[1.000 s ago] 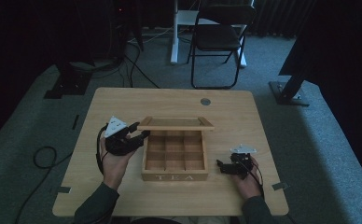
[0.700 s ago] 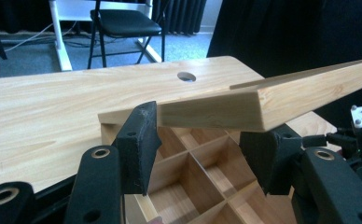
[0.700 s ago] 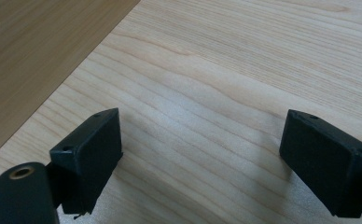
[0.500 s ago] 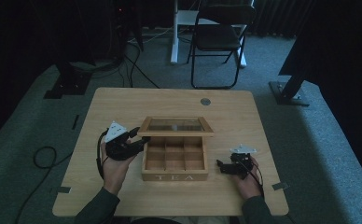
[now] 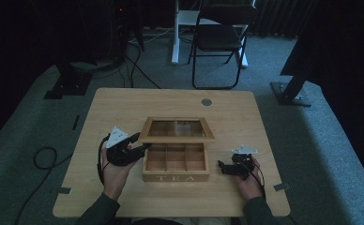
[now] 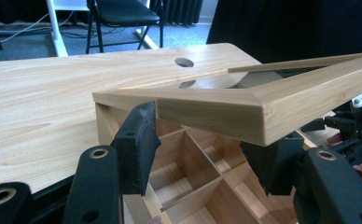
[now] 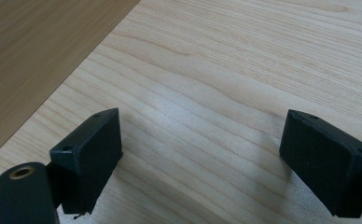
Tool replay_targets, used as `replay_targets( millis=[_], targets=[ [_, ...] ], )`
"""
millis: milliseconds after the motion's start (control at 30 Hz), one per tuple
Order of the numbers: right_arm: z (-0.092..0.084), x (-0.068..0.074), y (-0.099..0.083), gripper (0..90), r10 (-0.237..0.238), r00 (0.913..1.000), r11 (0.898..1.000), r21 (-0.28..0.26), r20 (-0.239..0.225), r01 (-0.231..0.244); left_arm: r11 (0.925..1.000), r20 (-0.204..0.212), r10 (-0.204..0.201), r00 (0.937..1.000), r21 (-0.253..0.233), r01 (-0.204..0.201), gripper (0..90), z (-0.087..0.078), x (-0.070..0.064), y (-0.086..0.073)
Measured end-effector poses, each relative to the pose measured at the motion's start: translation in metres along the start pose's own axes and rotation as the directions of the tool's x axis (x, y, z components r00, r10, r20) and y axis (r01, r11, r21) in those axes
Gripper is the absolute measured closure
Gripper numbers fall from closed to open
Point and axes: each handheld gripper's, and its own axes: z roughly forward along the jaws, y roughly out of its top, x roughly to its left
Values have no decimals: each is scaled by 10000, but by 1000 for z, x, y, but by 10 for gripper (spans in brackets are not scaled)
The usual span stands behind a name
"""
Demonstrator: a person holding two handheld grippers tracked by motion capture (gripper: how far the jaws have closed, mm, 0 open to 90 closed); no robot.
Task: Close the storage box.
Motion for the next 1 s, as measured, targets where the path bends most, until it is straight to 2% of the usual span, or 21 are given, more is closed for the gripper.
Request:
replay_targets(
  millis=[400,1000],
  targets=[
    [0,0,0,125,-7,10000,10000,-7,-2,7,9998,32,-159,9999,70,159,459,0,-1,-6],
    [0,0,0,124,-17,10000,10000,-2,-4,17,9993,11,-132,9999,338,132,449,-3,-5,-16]
  ],
)
